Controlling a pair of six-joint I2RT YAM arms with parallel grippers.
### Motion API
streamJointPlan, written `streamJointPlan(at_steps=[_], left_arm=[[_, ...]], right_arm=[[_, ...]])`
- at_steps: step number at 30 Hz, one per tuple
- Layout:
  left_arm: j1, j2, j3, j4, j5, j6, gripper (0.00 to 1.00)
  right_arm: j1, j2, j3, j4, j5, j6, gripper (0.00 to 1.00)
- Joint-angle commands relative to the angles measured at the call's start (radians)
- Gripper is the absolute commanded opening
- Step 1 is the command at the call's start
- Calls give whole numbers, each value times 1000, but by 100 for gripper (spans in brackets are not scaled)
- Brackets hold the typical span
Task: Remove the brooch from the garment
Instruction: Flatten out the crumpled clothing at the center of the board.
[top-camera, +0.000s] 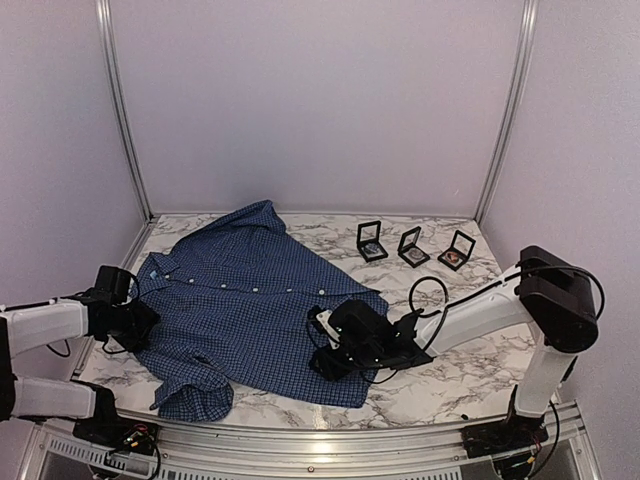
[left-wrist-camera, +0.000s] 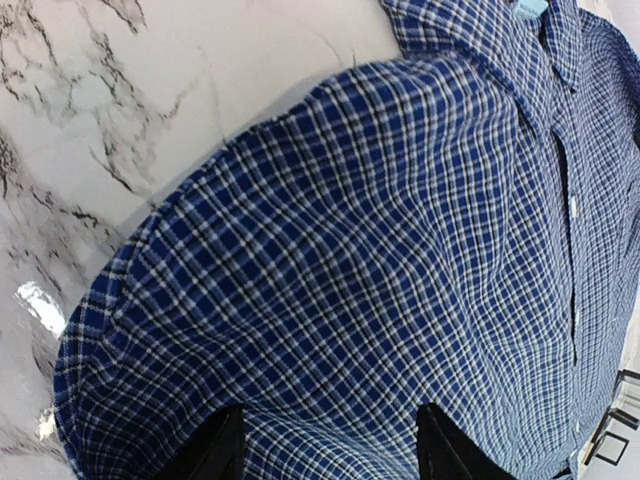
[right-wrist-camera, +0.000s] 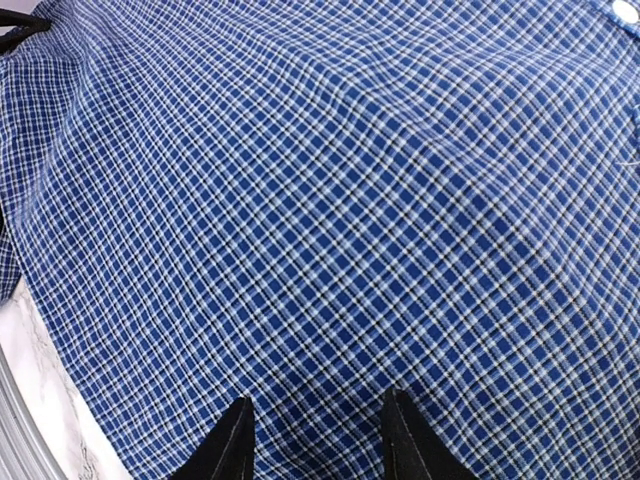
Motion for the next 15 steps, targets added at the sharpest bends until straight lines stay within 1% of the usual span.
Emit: streamJointPlan(at_steps=[1,2,4,8,15], left_arm=[[87,66,-56,-49,-20,25,60],[91,69,-55,-52,-24,36,60],[147,69,-49,-77,-41,54,60],[195,37,-35,-132,-94,83,59],[226,-13,-21,-200,-162,111,59]], right_arm=[[-14,-2,-47,-72,27,23,43],[-14,-7,-54,-72,25,23,43],[-14,-21,-73,-72,23,25,43],[-1,-58,-117,-104,-11,47,43],[105,-45,-121,-129,-18,102,43]])
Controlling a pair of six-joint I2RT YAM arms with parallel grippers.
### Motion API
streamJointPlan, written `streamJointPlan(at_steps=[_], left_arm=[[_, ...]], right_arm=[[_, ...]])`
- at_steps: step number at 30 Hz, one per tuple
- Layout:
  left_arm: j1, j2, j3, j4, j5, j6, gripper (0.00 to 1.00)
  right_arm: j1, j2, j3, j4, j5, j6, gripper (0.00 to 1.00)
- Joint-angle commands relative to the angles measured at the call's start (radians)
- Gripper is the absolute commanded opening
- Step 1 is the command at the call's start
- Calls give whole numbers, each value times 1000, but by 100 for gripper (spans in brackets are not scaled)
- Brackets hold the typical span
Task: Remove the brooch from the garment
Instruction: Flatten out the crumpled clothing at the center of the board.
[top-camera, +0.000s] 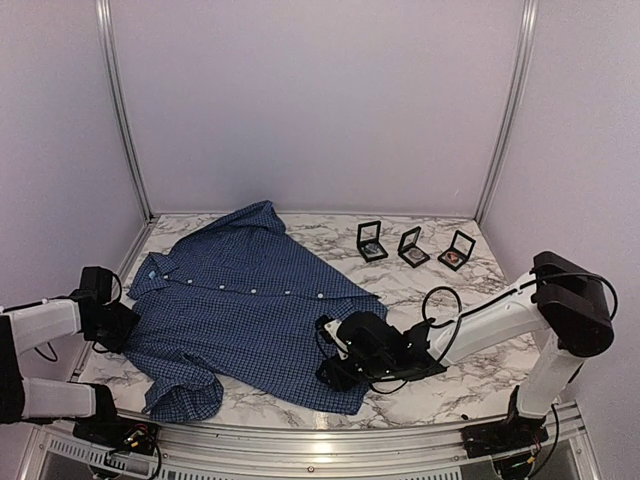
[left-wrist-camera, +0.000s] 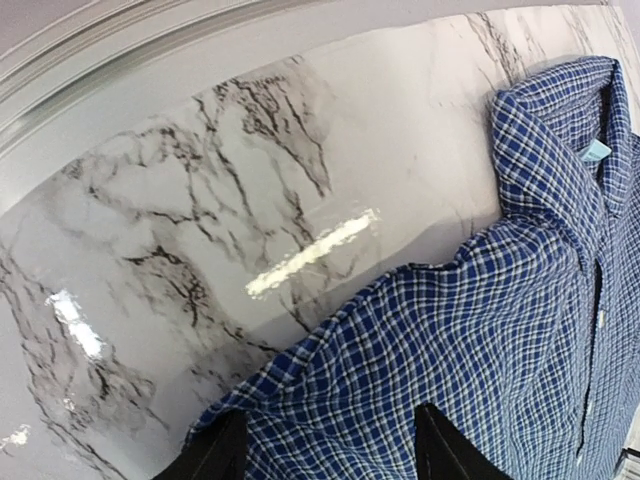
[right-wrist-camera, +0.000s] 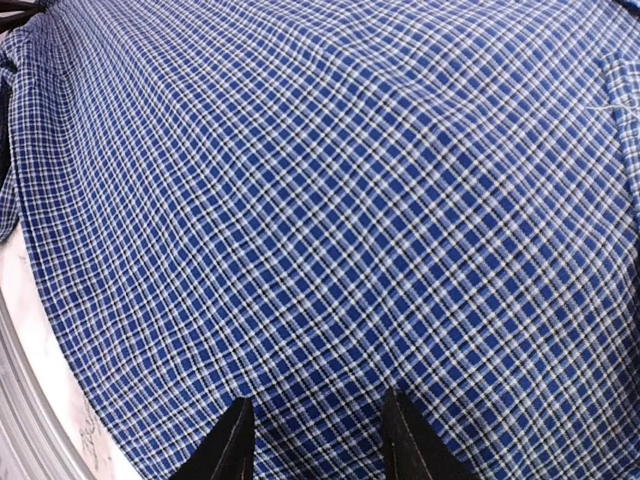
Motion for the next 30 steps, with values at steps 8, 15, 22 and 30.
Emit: streamJointPlan(at_steps=[8,15,22,30], left_arm=[[33,-69,13,-216,-181,76,58],[30,-138,145,-231,-182,224,59],[-9,-166,231,-151,-35,363,62],[-287,62,323,61,105,367,62]], right_arm=[[112,-21,-34,-169,-68,80,43],[-52,-183,39,-270,-48,13,45],[-329,-205,84,-248,-53,-54,51],[-460,-35,272,-177,-51,-165,61]])
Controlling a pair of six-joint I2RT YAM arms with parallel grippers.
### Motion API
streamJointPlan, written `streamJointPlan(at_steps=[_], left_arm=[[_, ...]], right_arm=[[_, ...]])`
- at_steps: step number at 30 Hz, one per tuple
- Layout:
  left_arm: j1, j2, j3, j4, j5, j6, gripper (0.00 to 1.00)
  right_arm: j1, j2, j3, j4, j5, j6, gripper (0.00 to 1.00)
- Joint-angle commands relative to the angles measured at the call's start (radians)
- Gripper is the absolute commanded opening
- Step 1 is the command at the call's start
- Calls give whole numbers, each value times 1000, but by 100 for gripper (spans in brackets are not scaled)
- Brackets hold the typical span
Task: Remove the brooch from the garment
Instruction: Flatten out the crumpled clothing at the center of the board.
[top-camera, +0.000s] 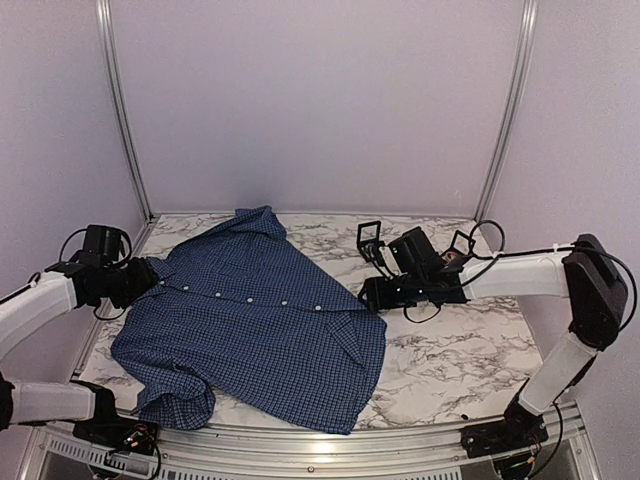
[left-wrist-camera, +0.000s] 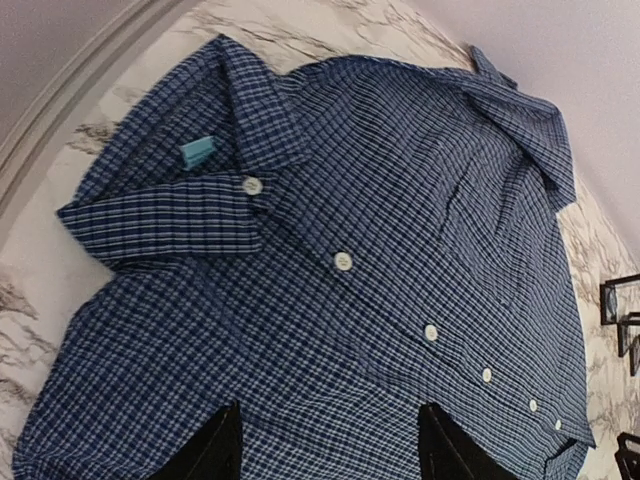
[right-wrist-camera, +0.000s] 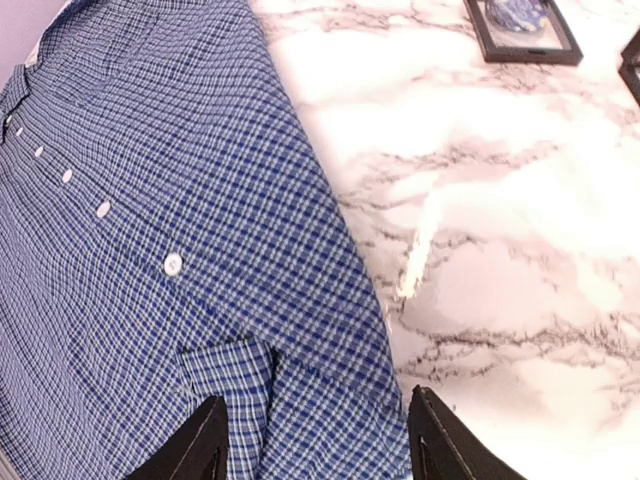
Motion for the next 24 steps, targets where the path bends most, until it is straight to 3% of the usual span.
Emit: streamJointPlan(at_steps=[1,6,10,18,24], left_arm=[[-133,178,88,171,96,15,61],[-228,404,186,279,129,-31,61],[-241,502,196,292,123,-66,61],[-220,505,92,287,56,-77,62],[-186,509,35,295,44,-70,62]], right_arm=[[-15,115,166,39,14,-98,62],[-57,279,301,66,-27,-141,64],[-61,392,410,69,-50,-179,64],[-61,528,542,37,-72,-208,64],[-59,552,533,45,-116,-187,56]])
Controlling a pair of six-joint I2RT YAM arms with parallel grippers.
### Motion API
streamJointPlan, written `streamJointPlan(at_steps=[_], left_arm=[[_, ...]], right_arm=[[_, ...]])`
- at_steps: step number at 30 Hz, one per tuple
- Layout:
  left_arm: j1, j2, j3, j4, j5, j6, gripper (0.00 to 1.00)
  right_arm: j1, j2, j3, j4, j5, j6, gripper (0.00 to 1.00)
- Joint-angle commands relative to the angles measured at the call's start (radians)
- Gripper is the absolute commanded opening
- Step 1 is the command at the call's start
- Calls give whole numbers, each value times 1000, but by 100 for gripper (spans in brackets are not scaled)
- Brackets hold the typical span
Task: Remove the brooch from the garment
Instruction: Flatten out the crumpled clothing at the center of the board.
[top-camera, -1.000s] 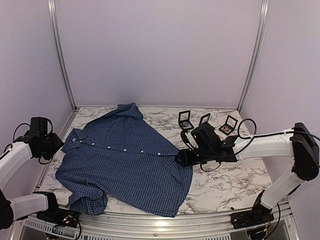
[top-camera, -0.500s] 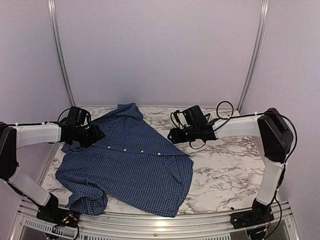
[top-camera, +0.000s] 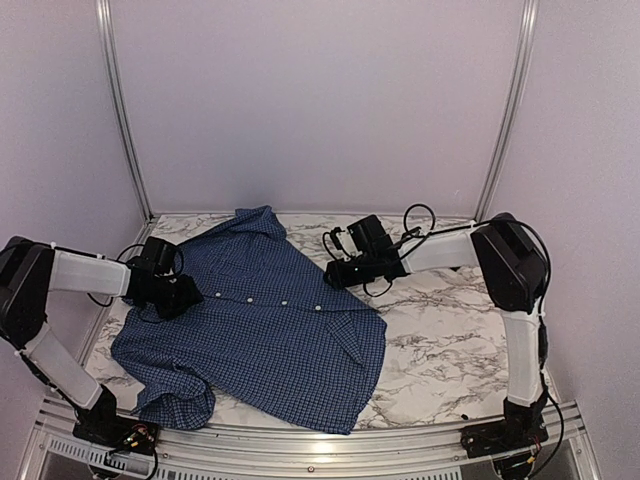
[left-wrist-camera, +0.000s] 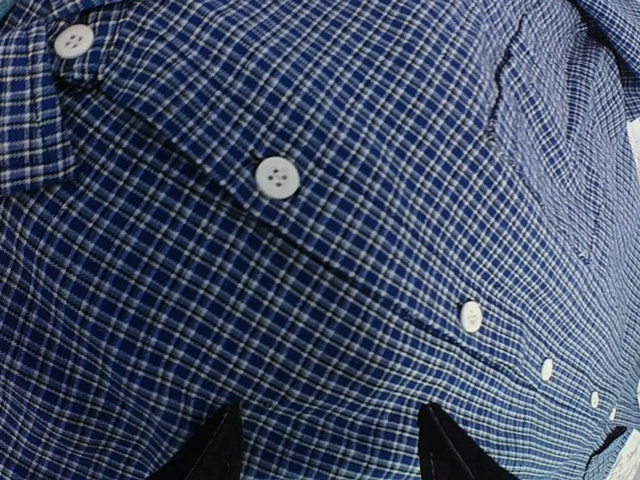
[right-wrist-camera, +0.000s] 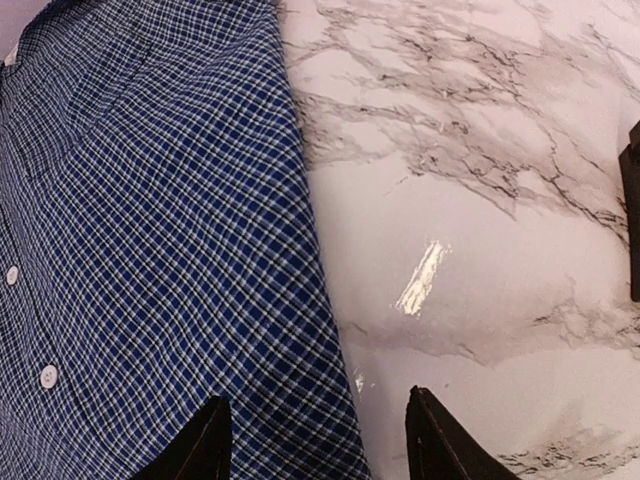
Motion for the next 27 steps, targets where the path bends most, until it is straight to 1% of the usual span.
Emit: streamJointPlan(at_steps=[1,5,8,12,16,17,20,23,24,27], left_arm=[[32,-6,-43,22,-27,5,62],[63,-16,-62,19,-19,19,62],[76,-21,-56,9,-16,32,62],[85,-21,-49,2,-15,43,62],[93,-27,-53,0,-10,46,62],[92,-29,-56,1,-6,47,62],[93,-33,-57,2,-2,49,62],[92,-38,-56,1,5,52,62],[92,-43,-55,0,6,54,62],[92,-55,-52,-6,12,61,62]], right_arm=[[0,10,4,5,-38,11,56],[3,28,6,13,-48,21,52],[11,34,15,10,-51,27,43],[32,34,32,-4,-41,34,29],[58,26,49,-18,-22,38,17],[67,25,61,-29,-11,39,11],[91,19,89,-56,40,32,0],[108,15,126,-96,90,28,0],[119,11,140,-113,136,25,0],[169,8,192,-170,204,16,0]])
